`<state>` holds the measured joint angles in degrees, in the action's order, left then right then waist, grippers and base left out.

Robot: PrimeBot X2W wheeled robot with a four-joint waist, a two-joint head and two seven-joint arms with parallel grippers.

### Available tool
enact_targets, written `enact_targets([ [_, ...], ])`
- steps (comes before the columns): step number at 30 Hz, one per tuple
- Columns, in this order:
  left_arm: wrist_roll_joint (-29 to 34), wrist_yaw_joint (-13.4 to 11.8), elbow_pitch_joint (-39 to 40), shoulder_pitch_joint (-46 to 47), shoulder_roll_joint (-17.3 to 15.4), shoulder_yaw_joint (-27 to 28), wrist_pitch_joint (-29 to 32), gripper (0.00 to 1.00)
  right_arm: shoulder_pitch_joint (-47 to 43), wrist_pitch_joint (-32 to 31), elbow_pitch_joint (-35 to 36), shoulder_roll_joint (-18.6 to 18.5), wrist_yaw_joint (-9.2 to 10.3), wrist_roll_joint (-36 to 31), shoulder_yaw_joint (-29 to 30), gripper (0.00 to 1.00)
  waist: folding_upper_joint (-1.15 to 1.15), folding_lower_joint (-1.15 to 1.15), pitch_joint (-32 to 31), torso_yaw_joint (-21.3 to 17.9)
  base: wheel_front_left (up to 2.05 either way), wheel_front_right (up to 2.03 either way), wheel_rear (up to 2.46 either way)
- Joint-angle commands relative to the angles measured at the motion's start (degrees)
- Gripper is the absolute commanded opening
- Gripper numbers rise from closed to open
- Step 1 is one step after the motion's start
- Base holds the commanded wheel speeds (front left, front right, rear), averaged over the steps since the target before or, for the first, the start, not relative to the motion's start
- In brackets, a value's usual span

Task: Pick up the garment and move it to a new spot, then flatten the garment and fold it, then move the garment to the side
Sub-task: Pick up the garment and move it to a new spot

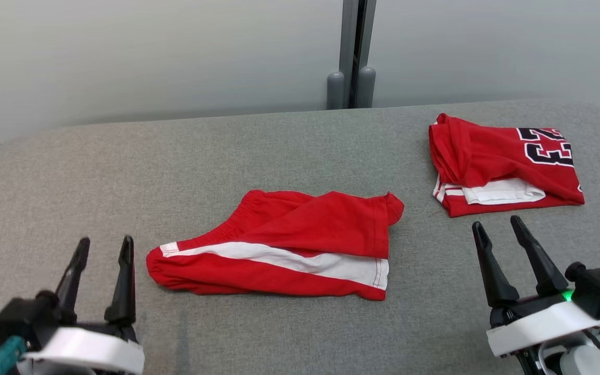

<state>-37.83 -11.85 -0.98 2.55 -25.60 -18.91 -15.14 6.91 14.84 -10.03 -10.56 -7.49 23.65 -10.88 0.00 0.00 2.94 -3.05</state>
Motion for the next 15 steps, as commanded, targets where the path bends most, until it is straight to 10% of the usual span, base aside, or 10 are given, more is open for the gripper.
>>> enact_targets([
  [1, 0.7, 0.0, 0.3, -0.8, 0.3, 0.8, -0.1, 1.0, -0.9, 0.3, 0.1, -0.1, -0.03, -0.4, 0.3, 1.0, 0.0, 0.0, -0.2, -0.1, 0.0, 0.0, 0.0],
  [15, 8.3, 7.1, -1.8, -5.6, 9.0, 6.6, -0.1, 1.0, -2.6, 0.3, -1.1, -1.1, -0.03, 0.8, -0.9, 1.0, 0.0, 0.0, -0.7, 0.6, 0.0, 0.0, 0.0],
])
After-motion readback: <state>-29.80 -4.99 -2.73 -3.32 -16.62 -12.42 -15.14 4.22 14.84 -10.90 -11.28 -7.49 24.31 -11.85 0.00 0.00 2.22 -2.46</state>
